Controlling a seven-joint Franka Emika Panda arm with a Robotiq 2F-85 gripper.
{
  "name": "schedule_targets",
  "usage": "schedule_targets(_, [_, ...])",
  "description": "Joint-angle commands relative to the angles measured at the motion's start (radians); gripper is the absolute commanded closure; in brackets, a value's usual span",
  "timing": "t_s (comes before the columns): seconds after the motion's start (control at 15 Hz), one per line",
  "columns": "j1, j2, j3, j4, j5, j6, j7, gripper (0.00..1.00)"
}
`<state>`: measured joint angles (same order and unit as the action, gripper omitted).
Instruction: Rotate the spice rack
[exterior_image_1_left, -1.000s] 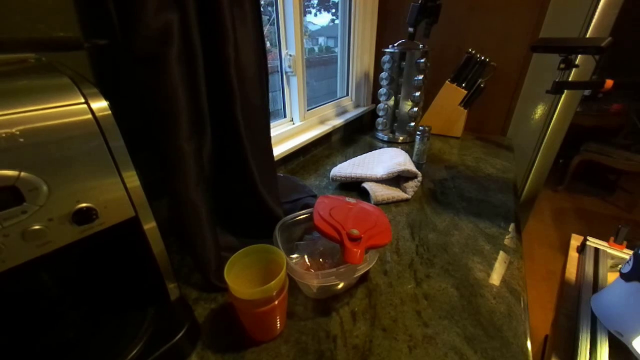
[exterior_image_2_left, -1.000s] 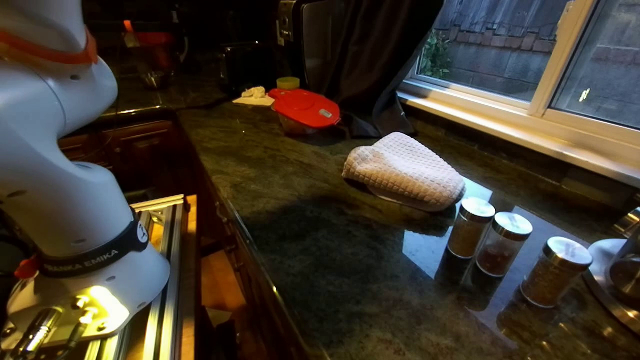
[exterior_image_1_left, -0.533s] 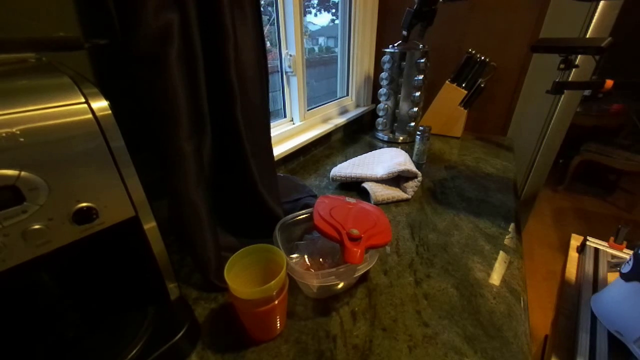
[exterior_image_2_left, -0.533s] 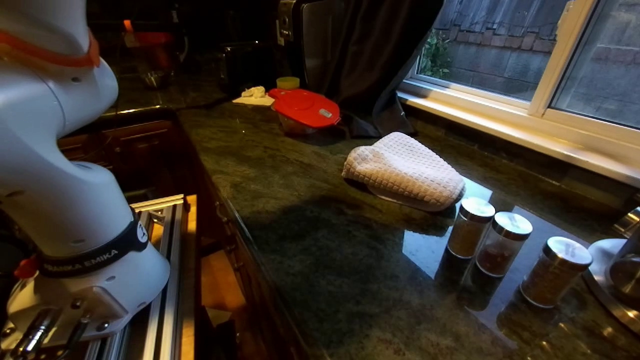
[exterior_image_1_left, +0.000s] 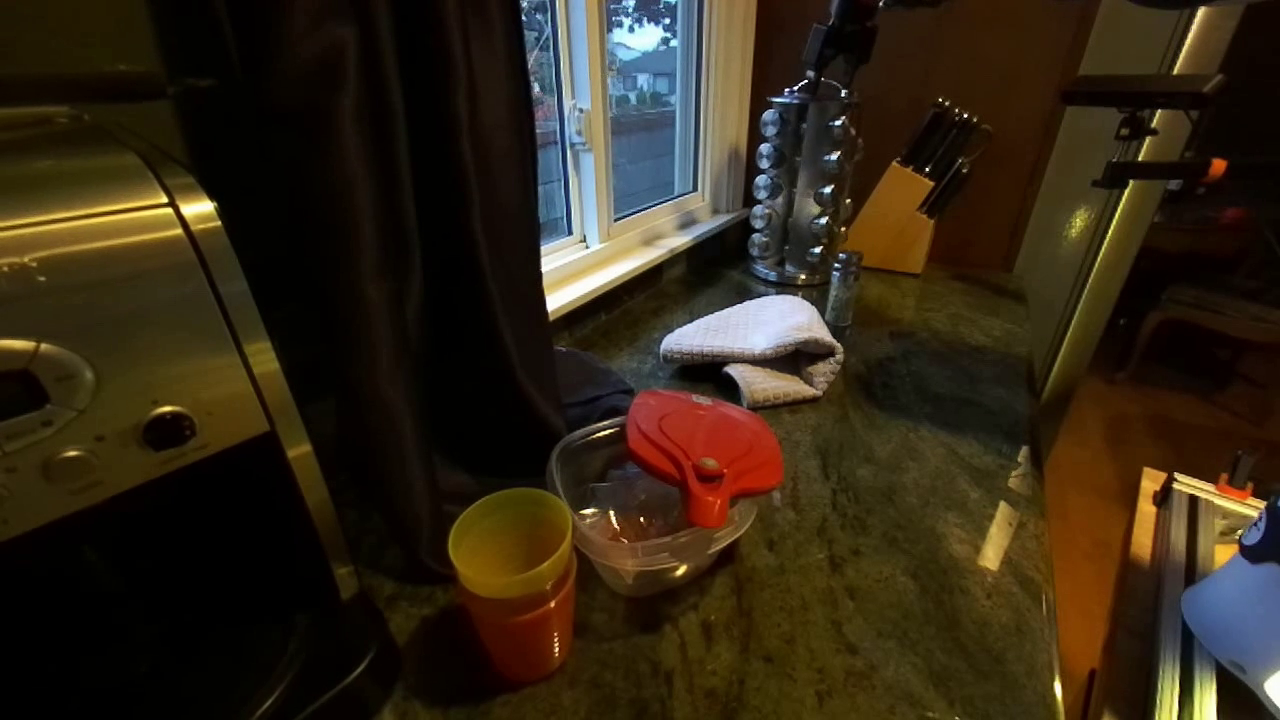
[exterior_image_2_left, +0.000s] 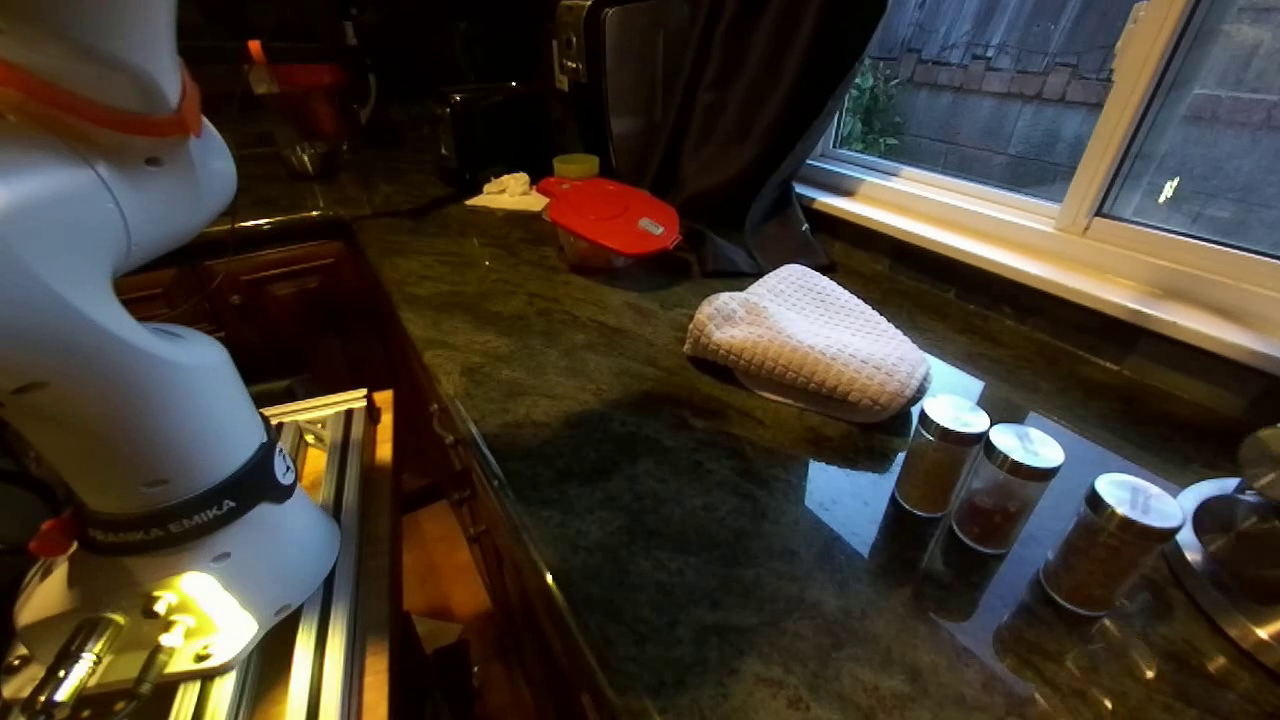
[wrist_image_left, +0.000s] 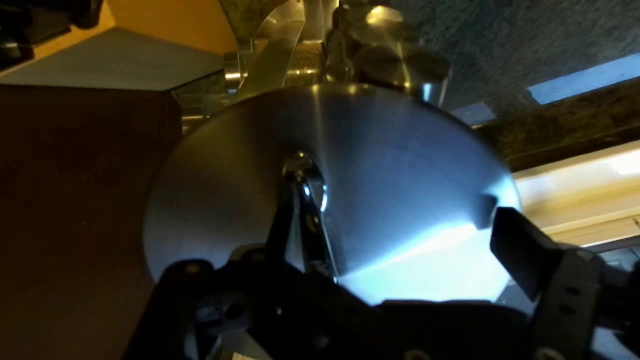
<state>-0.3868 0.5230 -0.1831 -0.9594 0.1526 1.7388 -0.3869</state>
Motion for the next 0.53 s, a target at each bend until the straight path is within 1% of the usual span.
schedule_targets(0.0, [-0.007, 0.017, -0.003, 0.066, 0.018, -0.147, 0.091, 0.0])
schedule_targets(0.27, [-0.017, 0.029, 0.007, 0.11, 0.047, -0.252, 0.164, 0.0])
schedule_targets(0.4, [-0.015, 0.033, 0.006, 0.12, 0.054, -0.264, 0.188, 0.0])
schedule_targets(0.47, [-0.013, 0.035, 0.005, 0.121, 0.053, -0.25, 0.193, 0.0])
